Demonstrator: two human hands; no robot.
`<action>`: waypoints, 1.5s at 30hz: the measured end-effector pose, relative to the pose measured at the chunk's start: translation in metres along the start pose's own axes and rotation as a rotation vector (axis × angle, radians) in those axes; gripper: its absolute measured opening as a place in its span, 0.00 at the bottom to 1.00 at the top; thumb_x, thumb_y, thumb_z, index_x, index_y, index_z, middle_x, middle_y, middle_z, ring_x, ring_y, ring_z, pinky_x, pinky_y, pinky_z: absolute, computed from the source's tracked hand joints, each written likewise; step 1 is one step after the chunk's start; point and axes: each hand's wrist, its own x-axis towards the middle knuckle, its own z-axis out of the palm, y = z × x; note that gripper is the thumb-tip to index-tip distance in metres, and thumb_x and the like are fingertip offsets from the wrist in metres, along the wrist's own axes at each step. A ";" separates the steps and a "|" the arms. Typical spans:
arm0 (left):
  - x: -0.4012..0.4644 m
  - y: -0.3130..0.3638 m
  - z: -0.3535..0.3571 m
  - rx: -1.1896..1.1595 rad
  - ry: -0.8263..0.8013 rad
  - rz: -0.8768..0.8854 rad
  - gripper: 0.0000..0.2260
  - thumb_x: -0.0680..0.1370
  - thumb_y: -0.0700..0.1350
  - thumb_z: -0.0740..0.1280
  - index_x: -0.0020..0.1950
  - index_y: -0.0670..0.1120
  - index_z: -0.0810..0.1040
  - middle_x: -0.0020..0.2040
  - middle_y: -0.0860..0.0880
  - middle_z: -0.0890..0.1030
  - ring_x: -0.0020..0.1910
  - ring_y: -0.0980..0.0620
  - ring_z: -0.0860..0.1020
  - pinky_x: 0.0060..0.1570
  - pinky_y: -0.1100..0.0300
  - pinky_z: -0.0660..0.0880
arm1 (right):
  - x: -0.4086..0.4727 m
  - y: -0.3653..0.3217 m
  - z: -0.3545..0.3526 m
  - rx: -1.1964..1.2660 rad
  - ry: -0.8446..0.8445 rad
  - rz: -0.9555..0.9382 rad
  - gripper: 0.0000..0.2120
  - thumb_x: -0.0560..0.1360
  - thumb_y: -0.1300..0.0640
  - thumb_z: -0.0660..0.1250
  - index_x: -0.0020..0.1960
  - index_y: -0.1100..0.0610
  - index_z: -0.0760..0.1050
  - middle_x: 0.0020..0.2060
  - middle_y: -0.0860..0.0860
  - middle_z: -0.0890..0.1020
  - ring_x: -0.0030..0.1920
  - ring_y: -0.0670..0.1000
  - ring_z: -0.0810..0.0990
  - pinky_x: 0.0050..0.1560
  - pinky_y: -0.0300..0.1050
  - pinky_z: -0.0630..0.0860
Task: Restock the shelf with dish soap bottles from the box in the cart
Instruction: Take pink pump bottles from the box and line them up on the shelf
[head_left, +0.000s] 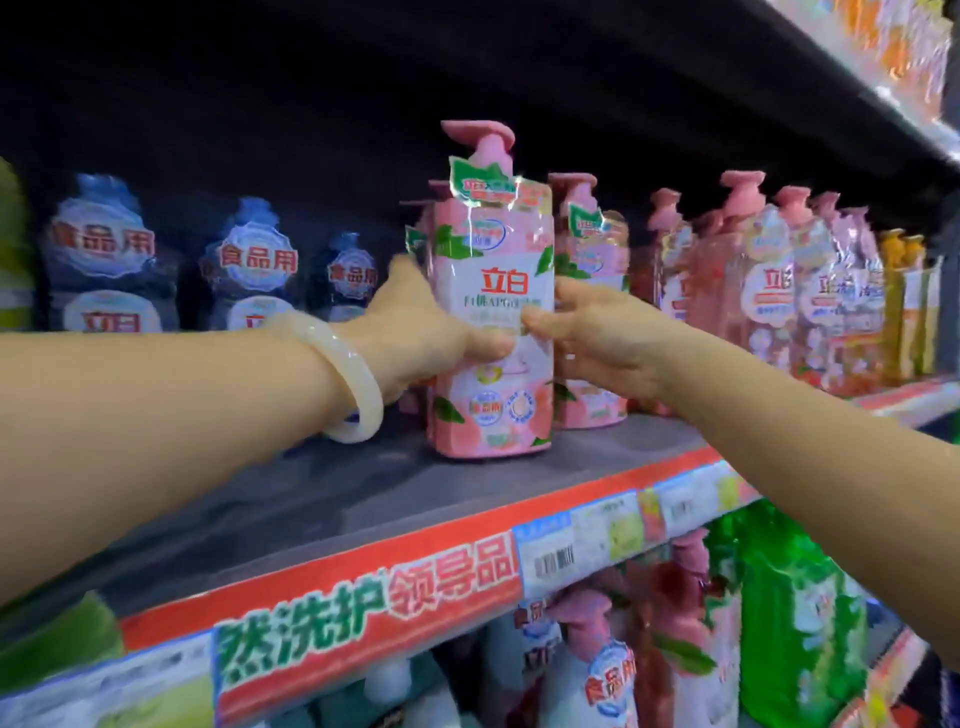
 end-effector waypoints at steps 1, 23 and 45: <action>0.001 -0.005 0.003 0.003 0.015 0.014 0.32 0.64 0.40 0.79 0.60 0.46 0.63 0.47 0.53 0.77 0.42 0.58 0.78 0.31 0.64 0.74 | 0.004 0.004 -0.003 0.007 -0.033 -0.009 0.10 0.79 0.65 0.59 0.56 0.54 0.75 0.49 0.49 0.83 0.46 0.48 0.83 0.44 0.43 0.81; 0.017 -0.020 0.044 0.026 0.226 -0.078 0.31 0.63 0.42 0.79 0.61 0.47 0.67 0.51 0.49 0.81 0.48 0.50 0.82 0.44 0.54 0.81 | 0.031 0.012 -0.046 -0.872 0.070 -0.202 0.24 0.74 0.44 0.66 0.32 0.64 0.76 0.28 0.57 0.83 0.29 0.52 0.83 0.32 0.43 0.81; 0.002 -0.028 0.049 0.116 0.116 -0.295 0.36 0.64 0.39 0.77 0.67 0.51 0.65 0.51 0.45 0.83 0.46 0.46 0.84 0.45 0.46 0.81 | 0.026 0.057 -0.097 -0.898 0.222 -0.146 0.34 0.63 0.43 0.74 0.52 0.63 0.59 0.42 0.57 0.71 0.42 0.56 0.71 0.34 0.47 0.63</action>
